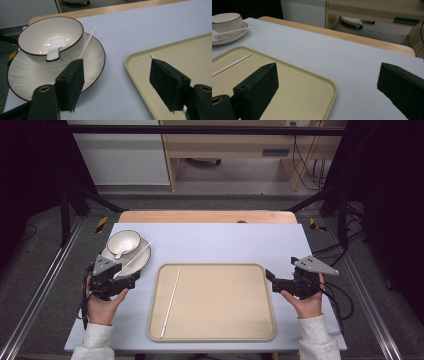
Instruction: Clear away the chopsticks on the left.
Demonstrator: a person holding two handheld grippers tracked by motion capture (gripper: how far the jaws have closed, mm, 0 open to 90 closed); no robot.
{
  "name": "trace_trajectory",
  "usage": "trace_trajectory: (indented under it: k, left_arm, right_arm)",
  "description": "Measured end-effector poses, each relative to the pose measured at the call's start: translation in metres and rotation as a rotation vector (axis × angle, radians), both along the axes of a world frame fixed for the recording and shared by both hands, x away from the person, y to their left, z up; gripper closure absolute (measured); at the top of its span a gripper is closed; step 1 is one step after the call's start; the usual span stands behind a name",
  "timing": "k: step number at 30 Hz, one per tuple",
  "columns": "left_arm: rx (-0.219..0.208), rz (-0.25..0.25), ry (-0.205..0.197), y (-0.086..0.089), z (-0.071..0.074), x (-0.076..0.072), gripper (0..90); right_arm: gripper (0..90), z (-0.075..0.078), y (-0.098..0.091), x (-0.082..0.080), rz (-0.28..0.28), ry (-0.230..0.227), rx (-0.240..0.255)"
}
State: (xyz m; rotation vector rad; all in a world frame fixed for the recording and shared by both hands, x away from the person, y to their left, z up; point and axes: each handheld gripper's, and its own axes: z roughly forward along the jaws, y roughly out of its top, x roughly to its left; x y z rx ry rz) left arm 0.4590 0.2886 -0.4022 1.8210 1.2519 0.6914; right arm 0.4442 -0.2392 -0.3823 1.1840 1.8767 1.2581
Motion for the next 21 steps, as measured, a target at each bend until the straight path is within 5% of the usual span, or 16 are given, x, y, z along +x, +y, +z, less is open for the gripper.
trace_trajectory:
  k: [5,15,21]
  left_arm:
    - [0.041,0.008,0.017,0.008,-0.008,0.006,26.4]
    - [0.056,0.037,0.057,0.033,-0.017,0.027,26.1]
    - [0.109,0.036,0.094,0.040,-0.020,0.042,27.9]
  right_arm:
    - [4.1,-0.001,0.001,0.001,0.003,0.003,-0.006]
    - [4.2,-0.002,0.003,0.002,0.005,0.009,-0.008]
    - [4.2,-0.003,0.003,0.003,0.000,0.011,-0.013]
